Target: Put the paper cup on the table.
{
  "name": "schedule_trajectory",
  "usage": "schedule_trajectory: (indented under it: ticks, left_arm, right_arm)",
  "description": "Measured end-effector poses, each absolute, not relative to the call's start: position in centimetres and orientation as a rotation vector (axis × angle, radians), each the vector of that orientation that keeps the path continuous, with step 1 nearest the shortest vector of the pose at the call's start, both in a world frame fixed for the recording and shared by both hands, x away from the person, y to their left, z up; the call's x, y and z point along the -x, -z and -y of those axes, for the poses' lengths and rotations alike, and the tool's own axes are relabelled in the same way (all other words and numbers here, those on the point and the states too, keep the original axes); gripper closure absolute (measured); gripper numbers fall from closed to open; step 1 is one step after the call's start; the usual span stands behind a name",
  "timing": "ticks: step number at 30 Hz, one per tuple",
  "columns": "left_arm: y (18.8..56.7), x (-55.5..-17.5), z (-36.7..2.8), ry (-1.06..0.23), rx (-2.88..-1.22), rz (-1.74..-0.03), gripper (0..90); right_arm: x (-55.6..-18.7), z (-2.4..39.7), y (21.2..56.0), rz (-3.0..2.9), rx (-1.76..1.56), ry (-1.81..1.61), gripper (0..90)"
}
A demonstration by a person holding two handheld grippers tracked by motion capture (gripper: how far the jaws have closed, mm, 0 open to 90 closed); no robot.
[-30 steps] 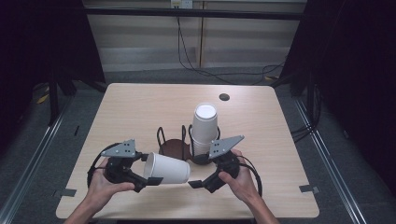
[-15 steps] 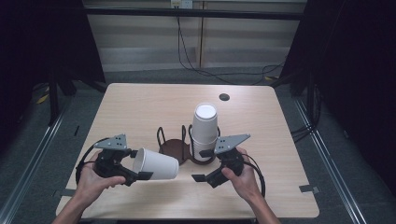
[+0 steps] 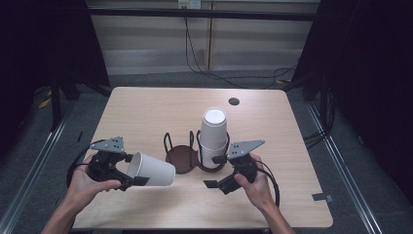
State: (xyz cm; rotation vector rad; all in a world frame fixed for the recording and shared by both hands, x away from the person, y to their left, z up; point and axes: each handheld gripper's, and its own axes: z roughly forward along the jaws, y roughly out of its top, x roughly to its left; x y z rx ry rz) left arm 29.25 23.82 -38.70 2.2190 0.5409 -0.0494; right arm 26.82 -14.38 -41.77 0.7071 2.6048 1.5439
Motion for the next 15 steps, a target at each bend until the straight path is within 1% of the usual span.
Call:
schedule_trajectory:
  ticks: [3,9,14,15]
  left_arm:
    - [38.7,-29.4,-24.2,0.037,-2.217,-0.538,15.9]
    - [38.1,-29.7,-26.5,0.0,-2.206,-0.599,15.9]
    - [38.1,-30.0,-26.9,-0.034,-2.233,-0.635,15.8]
    - [38.1,-30.1,-26.9,-0.062,-2.247,-0.65,15.8]
  right_arm:
    - [-26.7,14.3,41.7,-2.599,-0.709,-1.546,14.5]
    - [-26.6,14.1,41.7,-2.605,-0.712,-1.542,14.5]
    - [-26.6,14.2,41.6,-2.591,-0.721,-1.556,14.5]
    - [-26.6,14.2,41.6,-2.591,-0.721,-1.556,14.5]
